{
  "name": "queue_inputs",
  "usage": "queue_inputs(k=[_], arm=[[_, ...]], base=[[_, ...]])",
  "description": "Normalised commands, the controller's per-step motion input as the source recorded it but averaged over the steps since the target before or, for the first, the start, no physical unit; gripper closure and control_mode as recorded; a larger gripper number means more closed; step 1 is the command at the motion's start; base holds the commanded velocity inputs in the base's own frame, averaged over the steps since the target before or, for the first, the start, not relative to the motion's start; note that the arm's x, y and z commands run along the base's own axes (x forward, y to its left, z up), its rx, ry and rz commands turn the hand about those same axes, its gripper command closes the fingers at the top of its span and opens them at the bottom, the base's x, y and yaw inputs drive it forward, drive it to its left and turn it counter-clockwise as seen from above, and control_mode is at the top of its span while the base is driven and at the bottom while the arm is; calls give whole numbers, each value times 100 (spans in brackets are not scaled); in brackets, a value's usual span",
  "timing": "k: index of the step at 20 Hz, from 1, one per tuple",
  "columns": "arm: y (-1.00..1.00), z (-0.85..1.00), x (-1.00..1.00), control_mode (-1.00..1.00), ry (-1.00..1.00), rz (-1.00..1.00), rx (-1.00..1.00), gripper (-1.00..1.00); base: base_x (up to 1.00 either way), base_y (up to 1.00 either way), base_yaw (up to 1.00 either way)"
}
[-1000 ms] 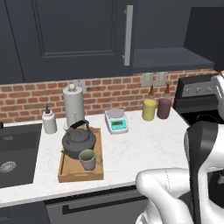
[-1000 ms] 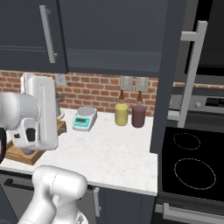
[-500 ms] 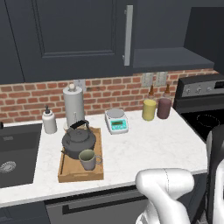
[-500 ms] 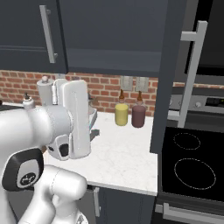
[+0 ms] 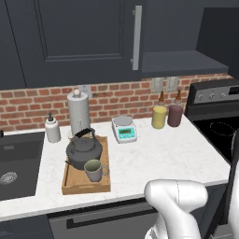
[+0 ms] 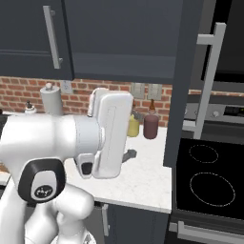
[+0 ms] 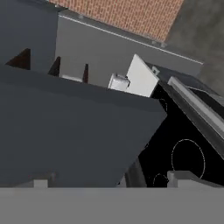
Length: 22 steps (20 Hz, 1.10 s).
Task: Pick the kettle from the counter and place it on the tray. Then pick the mug from the cabinet and place it on the tray. Then close the cabinet doors.
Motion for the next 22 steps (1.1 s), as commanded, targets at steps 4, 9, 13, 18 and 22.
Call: queue_inputs(k=[4, 9, 13, 18, 22], arm=[[-55, 7, -54, -100, -23, -14, 3, -100], [-46, 7, -66, -100, -27, -1, 0, -100], [-38, 5, -66, -100, -20, 0, -1, -100], [-48, 7, -21, -100, -3, -2, -2, -100], [-46, 5, 6, -100, 0, -1, -5, -100]], base=[[0, 0, 0], [0, 0, 0], [0, 0, 0], [0, 0, 0], [0, 0, 0]])
